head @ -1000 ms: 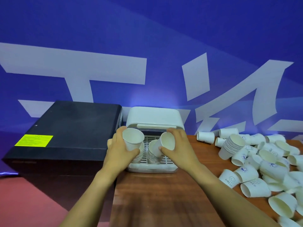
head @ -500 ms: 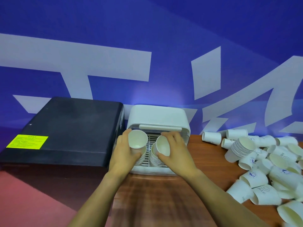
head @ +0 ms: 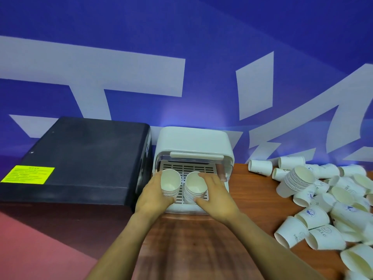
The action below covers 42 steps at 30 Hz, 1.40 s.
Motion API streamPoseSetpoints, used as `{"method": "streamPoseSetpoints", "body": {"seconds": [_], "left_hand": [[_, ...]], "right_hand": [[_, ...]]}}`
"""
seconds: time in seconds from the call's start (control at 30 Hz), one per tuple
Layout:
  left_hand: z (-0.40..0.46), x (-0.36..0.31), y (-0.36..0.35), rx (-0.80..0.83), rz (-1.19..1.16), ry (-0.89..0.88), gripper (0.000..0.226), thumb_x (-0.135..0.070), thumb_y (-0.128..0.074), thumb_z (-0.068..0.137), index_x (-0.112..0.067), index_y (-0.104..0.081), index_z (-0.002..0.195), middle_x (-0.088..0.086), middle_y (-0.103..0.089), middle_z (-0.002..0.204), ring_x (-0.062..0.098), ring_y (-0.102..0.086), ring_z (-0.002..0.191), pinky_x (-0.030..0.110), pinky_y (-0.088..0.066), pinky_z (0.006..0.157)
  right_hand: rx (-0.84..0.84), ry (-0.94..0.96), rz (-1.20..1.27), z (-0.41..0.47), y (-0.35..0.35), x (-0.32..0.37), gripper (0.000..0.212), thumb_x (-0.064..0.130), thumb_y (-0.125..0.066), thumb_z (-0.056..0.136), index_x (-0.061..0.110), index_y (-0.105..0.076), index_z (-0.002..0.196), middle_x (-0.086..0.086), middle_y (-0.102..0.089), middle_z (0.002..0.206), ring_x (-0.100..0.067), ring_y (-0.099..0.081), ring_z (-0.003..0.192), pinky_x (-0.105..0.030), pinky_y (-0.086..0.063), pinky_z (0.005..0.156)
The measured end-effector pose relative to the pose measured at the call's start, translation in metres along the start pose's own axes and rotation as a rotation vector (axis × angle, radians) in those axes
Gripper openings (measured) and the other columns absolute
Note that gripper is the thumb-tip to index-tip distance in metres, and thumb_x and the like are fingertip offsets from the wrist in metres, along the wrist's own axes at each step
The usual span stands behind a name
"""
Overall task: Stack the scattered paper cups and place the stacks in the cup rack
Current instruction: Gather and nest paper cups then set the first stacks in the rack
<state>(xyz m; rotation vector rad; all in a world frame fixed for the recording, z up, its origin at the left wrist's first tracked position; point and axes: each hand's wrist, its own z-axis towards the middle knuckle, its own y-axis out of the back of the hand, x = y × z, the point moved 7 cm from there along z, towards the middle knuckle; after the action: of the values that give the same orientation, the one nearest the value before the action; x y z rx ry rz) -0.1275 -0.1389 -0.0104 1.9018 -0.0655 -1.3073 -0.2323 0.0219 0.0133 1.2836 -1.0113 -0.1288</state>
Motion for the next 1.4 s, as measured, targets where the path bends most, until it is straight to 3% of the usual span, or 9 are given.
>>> {"method": "streamPoseSetpoints", "body": {"seconds": [0.23,0.4,0.6,0.73,0.83,0.97,1.2,1.33,1.4], "left_hand": [[0.005,0.01,-0.007,0.044,0.086,0.059,0.092,-0.034,-0.08,0.066,-0.032,-0.028,0.141,-0.007,-0.037,0.148,0.019,-0.044,0.129,0.043,-0.044,0.101],[-0.002,0.011,-0.01,0.024,0.116,0.059,0.094,-0.031,-0.074,0.075,-0.029,-0.016,0.149,-0.001,-0.013,0.159,0.021,-0.015,0.146,0.04,-0.031,0.111],[-0.015,0.005,-0.008,-0.05,0.012,0.039,0.101,-0.023,-0.075,0.074,-0.028,-0.009,0.151,0.002,-0.023,0.152,0.027,-0.035,0.134,0.043,-0.037,0.107],[-0.009,0.011,-0.011,-0.077,-0.127,0.081,0.088,-0.013,-0.078,0.07,-0.021,-0.027,0.142,0.005,-0.042,0.137,0.024,-0.05,0.12,0.039,-0.044,0.101],[-0.002,0.013,-0.017,-0.082,-0.164,0.108,0.08,-0.01,-0.079,0.069,-0.018,-0.035,0.136,0.004,-0.046,0.134,0.022,-0.051,0.118,0.033,-0.044,0.1],[0.008,0.016,-0.028,-0.078,-0.221,0.104,0.079,-0.011,-0.081,0.066,-0.018,-0.036,0.131,0.002,-0.053,0.125,0.02,-0.054,0.114,0.03,-0.046,0.094],[0.026,0.016,-0.039,-0.182,-0.376,0.146,0.077,-0.016,-0.087,0.06,-0.023,-0.038,0.119,0.0,-0.056,0.116,0.018,-0.057,0.104,0.032,-0.048,0.088],[0.038,0.012,-0.044,-0.274,-0.448,0.147,0.074,-0.011,-0.084,0.061,-0.017,-0.044,0.122,0.001,-0.057,0.113,0.021,-0.057,0.105,0.034,-0.047,0.089],[0.046,0.01,-0.048,-0.276,-0.464,0.131,0.073,-0.011,-0.083,0.064,-0.016,-0.044,0.125,0.0,-0.056,0.113,0.02,-0.056,0.106,0.032,-0.045,0.089]], "right_hand": [[0.051,-0.003,0.026,-0.005,-0.005,-0.003,0.073,0.03,-0.065,0.083,0.028,-0.026,0.145,0.007,-0.028,0.149,-0.013,-0.028,0.137,-0.026,-0.028,0.111],[0.095,-0.013,0.01,-0.009,-0.004,-0.006,0.076,0.035,-0.064,0.083,0.033,-0.021,0.146,0.01,-0.026,0.151,-0.014,-0.03,0.137,-0.033,-0.034,0.11],[0.028,-0.069,0.056,-0.016,-0.002,-0.015,0.072,0.032,-0.065,0.082,0.032,-0.027,0.143,0.01,-0.031,0.148,-0.012,-0.035,0.134,-0.029,-0.038,0.106],[-0.039,-0.214,0.246,-0.012,-0.007,-0.027,0.073,0.028,-0.072,0.075,0.026,-0.035,0.137,0.005,-0.041,0.138,-0.012,-0.044,0.126,-0.028,-0.04,0.101],[-0.023,-0.296,0.354,-0.005,-0.02,-0.033,0.077,0.026,-0.076,0.07,0.024,-0.036,0.137,0.005,-0.047,0.134,-0.014,-0.046,0.124,-0.032,-0.04,0.103],[0.002,-0.338,0.455,0.005,-0.034,-0.036,0.08,0.021,-0.08,0.068,0.023,-0.036,0.136,0.009,-0.05,0.119,-0.01,-0.047,0.113,-0.022,-0.038,0.094],[-0.017,-0.381,0.505,0.021,-0.048,-0.048,0.078,0.019,-0.081,0.069,0.025,-0.037,0.133,0.009,-0.052,0.111,-0.009,-0.049,0.104,-0.017,-0.036,0.084],[-0.077,-0.424,0.594,0.03,-0.047,-0.058,0.069,0.018,-0.081,0.069,0.029,-0.04,0.124,0.007,-0.057,0.109,-0.012,-0.056,0.101,-0.026,-0.049,0.084],[-0.135,-0.433,0.638,0.037,-0.042,-0.061,0.067,0.017,-0.081,0.07,0.026,-0.042,0.123,0.007,-0.058,0.11,-0.011,-0.056,0.099,-0.022,-0.047,0.079]]}}
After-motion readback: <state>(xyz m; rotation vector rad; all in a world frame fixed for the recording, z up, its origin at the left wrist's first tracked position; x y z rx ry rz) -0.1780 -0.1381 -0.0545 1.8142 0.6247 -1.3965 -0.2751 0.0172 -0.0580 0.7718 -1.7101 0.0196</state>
